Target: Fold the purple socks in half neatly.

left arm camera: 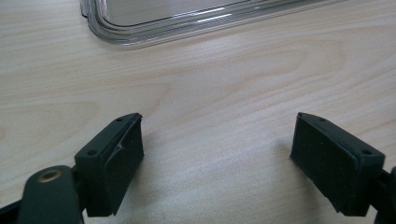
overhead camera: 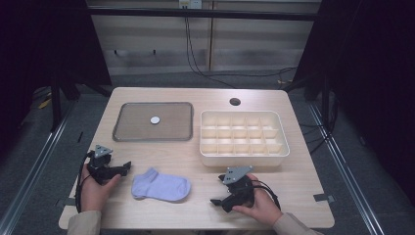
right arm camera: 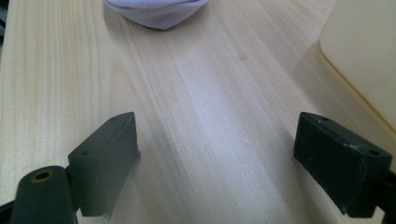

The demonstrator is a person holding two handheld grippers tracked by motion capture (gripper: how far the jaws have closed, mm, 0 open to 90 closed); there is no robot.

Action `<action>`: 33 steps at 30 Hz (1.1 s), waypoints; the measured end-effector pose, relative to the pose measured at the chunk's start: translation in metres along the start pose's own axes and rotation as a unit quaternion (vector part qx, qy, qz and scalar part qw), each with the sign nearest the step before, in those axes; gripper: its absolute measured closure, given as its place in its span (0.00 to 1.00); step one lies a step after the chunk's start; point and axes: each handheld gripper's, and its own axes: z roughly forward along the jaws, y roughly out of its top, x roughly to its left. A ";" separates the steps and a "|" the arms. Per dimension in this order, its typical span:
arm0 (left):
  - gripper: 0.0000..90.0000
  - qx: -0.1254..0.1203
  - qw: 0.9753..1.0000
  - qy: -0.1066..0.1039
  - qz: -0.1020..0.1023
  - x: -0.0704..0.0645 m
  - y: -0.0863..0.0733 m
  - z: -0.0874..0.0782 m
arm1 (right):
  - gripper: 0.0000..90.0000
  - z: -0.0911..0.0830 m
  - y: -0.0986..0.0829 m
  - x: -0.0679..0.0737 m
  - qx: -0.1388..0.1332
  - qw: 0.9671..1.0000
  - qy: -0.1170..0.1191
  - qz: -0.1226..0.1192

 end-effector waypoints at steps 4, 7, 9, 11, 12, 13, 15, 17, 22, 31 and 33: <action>0.18 0.000 1.000 0.000 0.000 0.000 0.000 0.000 | 0.15 0.000 0.000 0.000 0.000 1.000 0.000 0.000; 0.18 0.000 1.000 0.000 0.000 0.000 0.000 0.000 | 0.15 0.000 0.000 0.000 0.000 1.000 0.000 0.000; 0.18 0.000 1.000 0.000 0.000 0.000 0.000 0.000 | 0.15 0.000 0.000 0.000 0.000 1.000 0.000 0.000; 0.18 0.000 1.000 0.000 0.000 0.000 0.000 0.000 | 0.15 0.000 0.000 0.000 0.000 1.000 0.000 0.000; 0.19 0.000 1.000 0.002 -0.001 0.000 0.000 -0.001 | 0.15 0.000 0.000 0.000 0.000 1.000 0.000 0.000; 0.19 0.000 1.000 0.002 -0.001 0.000 0.000 -0.001 | 0.15 0.000 0.000 0.000 0.000 1.000 0.000 0.000; 0.21 -0.001 1.000 0.002 -0.002 -0.001 -0.001 -0.002 | 0.15 0.000 0.000 0.000 0.000 1.000 0.000 0.000; 0.27 0.012 1.000 0.005 -0.002 -0.001 0.001 -0.006 | 0.16 0.000 0.000 0.000 -0.003 1.000 0.000 0.003; 0.34 0.026 1.000 -0.011 -0.004 -0.007 0.005 -0.017 | 0.29 -0.001 0.001 -0.002 -0.010 1.000 -0.001 0.003; 0.43 0.047 0.998 -0.048 -0.017 -0.023 0.009 -0.040 | 0.57 0.005 0.016 0.004 -0.003 1.000 0.017 -0.014; 0.45 0.057 0.996 -0.063 -0.016 -0.031 0.007 -0.044 | 0.64 0.011 0.021 0.006 0.007 1.000 0.022 -0.015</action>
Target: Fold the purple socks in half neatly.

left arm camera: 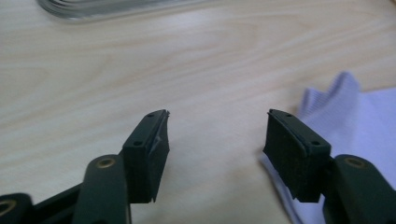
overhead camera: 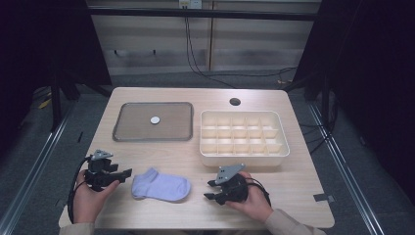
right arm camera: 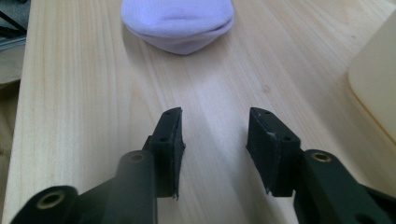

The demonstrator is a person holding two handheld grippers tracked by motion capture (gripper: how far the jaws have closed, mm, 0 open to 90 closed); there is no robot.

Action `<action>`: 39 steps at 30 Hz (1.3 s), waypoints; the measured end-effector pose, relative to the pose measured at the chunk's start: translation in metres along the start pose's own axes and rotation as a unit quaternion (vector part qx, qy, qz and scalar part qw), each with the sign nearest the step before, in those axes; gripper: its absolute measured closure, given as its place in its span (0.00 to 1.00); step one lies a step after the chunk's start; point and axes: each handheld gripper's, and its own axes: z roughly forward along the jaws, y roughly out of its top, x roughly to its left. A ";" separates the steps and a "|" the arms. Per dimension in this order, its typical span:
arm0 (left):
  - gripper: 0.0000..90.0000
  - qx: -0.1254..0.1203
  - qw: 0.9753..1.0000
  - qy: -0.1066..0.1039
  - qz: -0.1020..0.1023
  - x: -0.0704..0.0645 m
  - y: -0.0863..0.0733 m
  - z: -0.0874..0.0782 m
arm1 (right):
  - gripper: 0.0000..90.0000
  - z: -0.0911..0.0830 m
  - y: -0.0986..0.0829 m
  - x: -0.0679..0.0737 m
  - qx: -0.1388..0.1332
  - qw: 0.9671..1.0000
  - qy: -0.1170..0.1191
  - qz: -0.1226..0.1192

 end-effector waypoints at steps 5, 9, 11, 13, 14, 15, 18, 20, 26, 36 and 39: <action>0.47 0.013 1.000 -0.014 0.008 -0.009 -0.004 -0.001 | 0.78 0.004 0.010 0.003 -0.009 1.000 0.006 0.005; 0.49 0.021 1.000 -0.022 0.002 -0.014 -0.007 -0.001 | 0.88 0.008 0.014 0.003 -0.016 1.000 0.014 0.014; 0.50 0.033 0.999 -0.026 0.004 -0.016 -0.008 0.001 | 0.91 0.010 0.015 0.003 -0.012 1.000 0.021 0.019; 0.53 0.040 0.999 -0.025 0.005 -0.018 -0.009 0.003 | 0.94 0.012 0.016 0.004 -0.011 0.999 0.026 0.019; 0.54 0.045 0.999 -0.025 0.005 -0.019 -0.009 0.004 | 0.96 0.013 0.017 0.004 -0.008 0.999 0.026 0.017; 0.56 0.045 0.999 -0.025 0.005 -0.019 -0.009 0.004 | 0.96 0.014 0.018 0.005 -0.006 1.000 0.027 0.011; 0.60 0.060 0.998 -0.026 0.000 -0.021 -0.009 0.007 | 0.99 0.017 0.019 0.007 -0.003 0.999 0.031 0.011; 0.62 0.064 0.998 -0.022 -0.003 -0.022 -0.008 0.007 | 0.99 0.018 0.020 0.007 0.002 1.000 0.029 0.010; 0.71 0.070 0.997 -0.019 -0.002 -0.025 -0.007 0.008 | 1.00 0.019 0.018 0.007 0.000 1.000 0.029 0.011; 0.92 0.083 0.996 -0.034 -0.017 -0.025 -0.005 0.010 | 1.00 0.020 0.018 0.007 -0.002 1.000 0.028 0.011; 0.95 0.083 0.996 -0.040 -0.018 -0.025 -0.004 0.010 | 1.00 0.020 0.018 0.007 -0.004 0.999 0.029 0.012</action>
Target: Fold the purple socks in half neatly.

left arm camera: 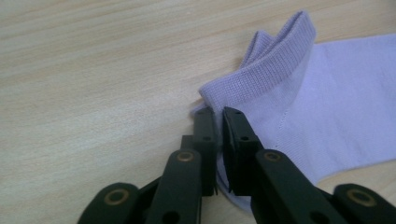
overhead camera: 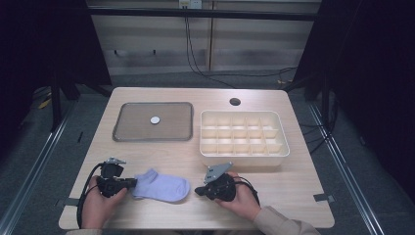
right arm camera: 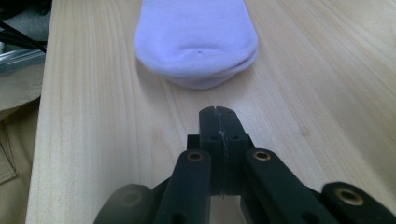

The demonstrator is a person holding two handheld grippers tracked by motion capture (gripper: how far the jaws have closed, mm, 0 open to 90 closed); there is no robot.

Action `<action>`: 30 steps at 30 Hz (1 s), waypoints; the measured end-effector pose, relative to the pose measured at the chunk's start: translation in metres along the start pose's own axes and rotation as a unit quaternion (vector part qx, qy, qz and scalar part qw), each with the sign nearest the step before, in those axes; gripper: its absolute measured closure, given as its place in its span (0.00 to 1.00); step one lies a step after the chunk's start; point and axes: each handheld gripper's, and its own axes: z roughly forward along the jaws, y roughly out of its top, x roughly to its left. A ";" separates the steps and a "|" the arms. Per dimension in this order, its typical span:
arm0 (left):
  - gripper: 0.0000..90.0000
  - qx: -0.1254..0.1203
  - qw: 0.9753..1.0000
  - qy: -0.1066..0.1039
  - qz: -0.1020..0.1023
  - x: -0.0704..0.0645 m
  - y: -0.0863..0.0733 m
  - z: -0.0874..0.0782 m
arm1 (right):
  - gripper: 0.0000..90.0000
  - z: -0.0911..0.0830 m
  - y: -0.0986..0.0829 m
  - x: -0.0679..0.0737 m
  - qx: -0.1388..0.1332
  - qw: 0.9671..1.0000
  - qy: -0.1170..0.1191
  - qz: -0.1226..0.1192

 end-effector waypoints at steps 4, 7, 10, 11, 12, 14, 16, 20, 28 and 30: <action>0.96 0.002 1.000 -0.006 0.000 0.000 0.001 0.000 | 1.00 0.000 0.000 0.000 -0.001 1.000 0.000 0.004; 0.96 0.005 1.000 -0.015 -0.004 0.000 0.002 -0.002 | 1.00 0.000 0.000 0.000 -0.001 1.000 -0.002 0.000; 0.96 -0.002 1.000 -0.019 -0.013 -0.001 0.003 -0.006 | 1.00 0.000 0.000 0.002 -0.001 1.000 0.000 0.001; 0.96 -0.003 1.000 -0.023 -0.014 -0.001 0.004 -0.008 | 1.00 0.000 0.001 0.003 0.003 1.000 0.002 -0.002; 0.96 -0.006 1.000 -0.022 -0.015 -0.002 0.004 -0.010 | 1.00 0.000 0.001 0.003 0.002 1.000 0.003 -0.003; 0.96 -0.012 1.000 -0.021 -0.017 -0.004 0.005 -0.014 | 1.00 0.000 0.001 0.004 0.002 1.000 0.005 -0.005; 0.97 -0.013 0.999 -0.023 -0.017 -0.005 0.006 -0.017 | 1.00 0.000 0.002 0.006 0.005 1.000 0.008 -0.004; 0.97 -0.018 0.999 -0.021 -0.018 -0.006 0.008 -0.019 | 1.00 0.001 0.002 0.007 0.008 1.000 0.010 -0.008; 0.97 -0.024 0.999 -0.025 -0.004 -0.019 0.015 -0.028 | 1.00 0.003 0.003 0.009 0.006 1.000 0.013 -0.013; 0.97 -0.025 0.999 -0.025 0.003 -0.022 0.016 -0.029 | 1.00 0.003 0.003 0.010 0.005 1.000 0.013 -0.011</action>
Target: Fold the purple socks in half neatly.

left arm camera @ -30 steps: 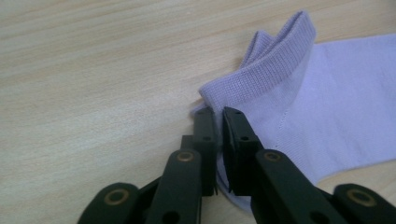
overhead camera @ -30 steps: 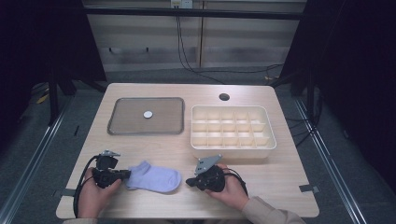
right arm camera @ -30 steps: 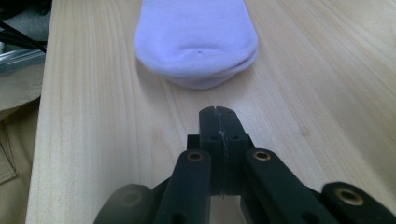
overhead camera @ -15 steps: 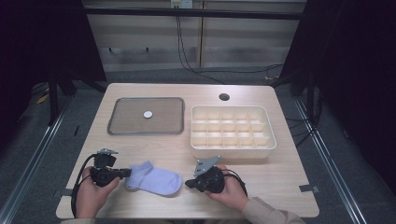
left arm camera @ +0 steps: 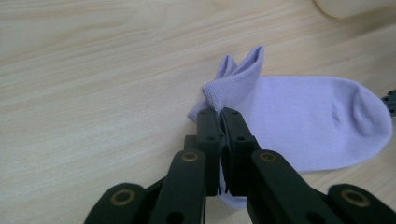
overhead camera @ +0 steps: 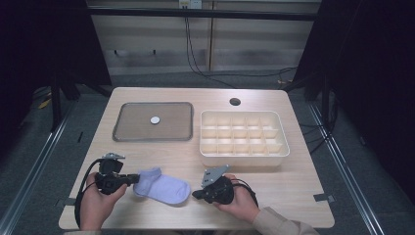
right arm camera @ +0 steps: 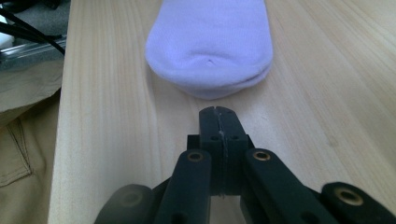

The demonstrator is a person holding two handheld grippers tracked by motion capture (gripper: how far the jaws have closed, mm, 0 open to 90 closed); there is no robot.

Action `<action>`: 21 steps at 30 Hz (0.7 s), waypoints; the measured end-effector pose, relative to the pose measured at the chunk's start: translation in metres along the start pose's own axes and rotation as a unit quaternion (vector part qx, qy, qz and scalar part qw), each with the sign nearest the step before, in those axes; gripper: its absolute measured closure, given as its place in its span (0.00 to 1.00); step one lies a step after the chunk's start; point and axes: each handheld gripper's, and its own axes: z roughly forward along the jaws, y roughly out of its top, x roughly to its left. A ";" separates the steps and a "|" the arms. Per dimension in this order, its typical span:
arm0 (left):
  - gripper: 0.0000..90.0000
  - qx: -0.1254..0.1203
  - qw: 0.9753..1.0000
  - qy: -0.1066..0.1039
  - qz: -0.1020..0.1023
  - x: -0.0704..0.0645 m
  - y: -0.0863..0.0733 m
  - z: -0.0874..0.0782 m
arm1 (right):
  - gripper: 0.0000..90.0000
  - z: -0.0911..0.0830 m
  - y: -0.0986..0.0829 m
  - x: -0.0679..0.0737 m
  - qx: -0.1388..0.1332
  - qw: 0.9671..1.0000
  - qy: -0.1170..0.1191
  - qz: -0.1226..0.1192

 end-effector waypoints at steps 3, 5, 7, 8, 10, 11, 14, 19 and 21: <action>0.97 -0.002 1.000 -0.005 0.004 -0.004 0.002 -0.001 | 1.00 0.001 0.000 0.000 -0.003 1.000 0.001 0.001; 0.97 -0.002 1.000 -0.006 0.004 -0.005 0.002 -0.001 | 1.00 0.001 0.000 0.000 -0.004 1.000 0.001 0.001; 0.97 0.001 1.000 -0.009 0.009 -0.009 0.004 -0.002 | 1.00 0.001 0.000 0.000 -0.005 1.000 0.001 0.001; 0.97 0.000 1.000 -0.010 0.008 -0.011 0.004 -0.002 | 1.00 0.001 0.000 0.000 -0.005 1.000 0.002 0.001; 0.97 0.002 1.000 -0.012 0.013 -0.014 0.005 -0.003 | 1.00 0.002 0.000 0.000 -0.005 1.000 0.002 0.001; 0.97 0.000 1.000 -0.013 0.016 -0.016 0.006 -0.003 | 1.00 0.002 0.000 0.000 -0.006 1.000 0.002 0.000; 0.97 0.000 1.000 -0.015 0.020 -0.019 0.008 -0.004 | 1.00 0.002 0.001 0.000 -0.005 1.000 0.002 0.001; 0.97 0.001 0.999 -0.022 0.032 -0.029 0.010 -0.003 | 1.00 0.002 0.001 0.001 -0.006 1.000 0.001 0.002; 0.97 0.001 0.999 -0.025 0.034 -0.031 0.011 -0.002 | 1.00 0.002 0.000 0.001 -0.006 1.000 0.000 0.003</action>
